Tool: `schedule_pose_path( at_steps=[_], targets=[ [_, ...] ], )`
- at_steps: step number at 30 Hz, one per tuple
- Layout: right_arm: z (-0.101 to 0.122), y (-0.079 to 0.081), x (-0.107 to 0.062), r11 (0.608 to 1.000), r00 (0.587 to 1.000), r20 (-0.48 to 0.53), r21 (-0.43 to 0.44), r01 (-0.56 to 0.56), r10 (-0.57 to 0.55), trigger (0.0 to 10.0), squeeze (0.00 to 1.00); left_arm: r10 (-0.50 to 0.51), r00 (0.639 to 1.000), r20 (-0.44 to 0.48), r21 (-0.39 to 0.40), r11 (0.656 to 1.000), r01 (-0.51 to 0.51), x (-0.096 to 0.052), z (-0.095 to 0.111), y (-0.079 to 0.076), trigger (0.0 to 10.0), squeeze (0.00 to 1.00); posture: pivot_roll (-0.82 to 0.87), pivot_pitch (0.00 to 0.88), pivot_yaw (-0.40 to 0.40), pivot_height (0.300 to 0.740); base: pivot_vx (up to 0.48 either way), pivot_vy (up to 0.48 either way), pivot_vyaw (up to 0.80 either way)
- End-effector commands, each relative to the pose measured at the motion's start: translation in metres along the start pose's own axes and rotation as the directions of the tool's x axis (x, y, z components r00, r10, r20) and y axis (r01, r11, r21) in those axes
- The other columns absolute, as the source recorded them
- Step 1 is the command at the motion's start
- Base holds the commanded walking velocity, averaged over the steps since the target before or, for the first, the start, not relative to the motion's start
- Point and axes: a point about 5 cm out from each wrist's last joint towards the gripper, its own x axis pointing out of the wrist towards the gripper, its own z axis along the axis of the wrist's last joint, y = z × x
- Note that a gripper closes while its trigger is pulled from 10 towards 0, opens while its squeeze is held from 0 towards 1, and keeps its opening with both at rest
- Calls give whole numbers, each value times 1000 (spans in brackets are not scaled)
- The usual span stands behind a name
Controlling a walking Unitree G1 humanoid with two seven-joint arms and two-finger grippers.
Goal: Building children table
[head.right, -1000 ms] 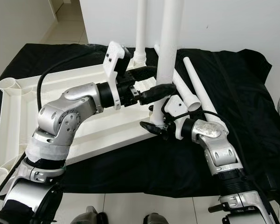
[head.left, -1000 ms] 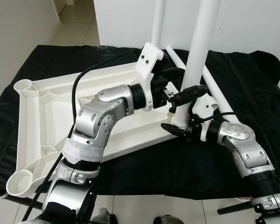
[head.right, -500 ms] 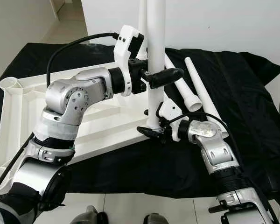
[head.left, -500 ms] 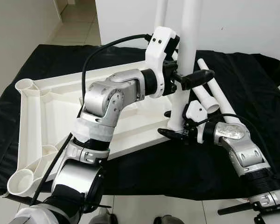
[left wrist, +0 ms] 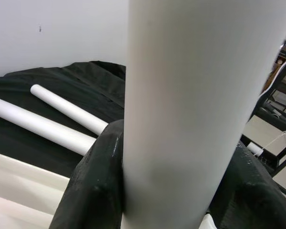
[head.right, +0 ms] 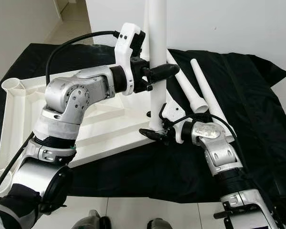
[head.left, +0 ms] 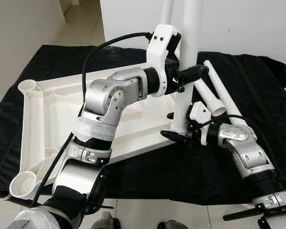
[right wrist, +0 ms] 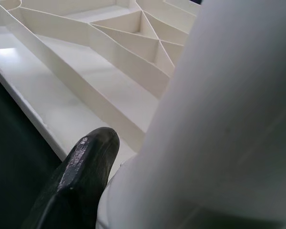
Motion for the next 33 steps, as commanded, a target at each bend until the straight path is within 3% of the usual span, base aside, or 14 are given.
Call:
schedule_pose_path(
  at_steps=[1,4,5,8,9,18,19,20,23,26,27,29,30,33],
  targets=[
    [3,1,5,999,1000,11,-41,2,-2,10000,0,-17,999,30,-15,1000,18,2,8,-2,0,0,-91,17,21,740,0,0,0],
    [3,1,6,999,1000,14,-41,7,-7,10000,0,-16,999,34,-15,1000,17,2,9,-2,0,0,-91,17,21,740,0,0,0],
    [2,0,7,1000,1000,15,-28,10,-10,10000,1000,-16,999,37,-14,1000,17,2,10,-3,0,0,-90,11,19,740,0,0,0],
    [3,-1,7,1000,1000,19,-18,14,-13,10000,1000,-13,999,37,-14,1000,14,2,11,-3,0,0,-90,11,19,740,0,0,0],
    [4,-2,8,1000,999,30,-14,23,-23,10000,1000,-9,999,32,-10,1000,9,2,12,-2,10000,0,-90,11,19,740,0,0,0],
    [14,-16,12,986,981,102,10,167,-167,10000,1000,59,996,61,48,997,-62,0,26,3,10000,0,-85,30,13,740,0,0,0],
    [17,-19,13,980,972,120,16,200,-201,10000,843,80,995,66,65,994,-84,-1,29,6,10000,0,-86,37,14,740,0,0,0],
    [21,-24,14,966,955,147,32,257,-259,10000,0,116,990,75,85,989,-123,-2,32,9,10000,0,-86,41,15,740,0,0,0],
    [26,-31,17,932,914,183,78,353,-362,10000,0,192,978,88,131,970,-202,-5,36,17,10000,0,-85,46,14,740,0,0,0],
    [27,-33,18,919,900,190,94,382,-393,10000,0,215,972,92,145,963,-227,-6,38,20,10000,0,-85,46,14,740,0,0,0],
    [28,-37,21,888,869,184,133,441,-460,10000,0,251,962,104,161,951,-265,-7,41,24,10000,0,-85,49,14,740,0,0,0],
    [28,-37,21,888,869,184,133,441,-460,10000,0,251,962,104,161,951,-265,-7,41,24,10000,0,-85,49,14,740,0,0,0],
    [31,-39,25,862,843,187,162,480,-505,10000,0,281,952,118,171,939,-298,-8,43,27,10000,0,-85,49,14,740,0,0,0],
    [31,-39,25,862,843,187,162,480,-505,10000,0,281,952,118,171,939,-298,-8,43,27,10000,0,-85,49,14,740,0,0,0]
  ],
)
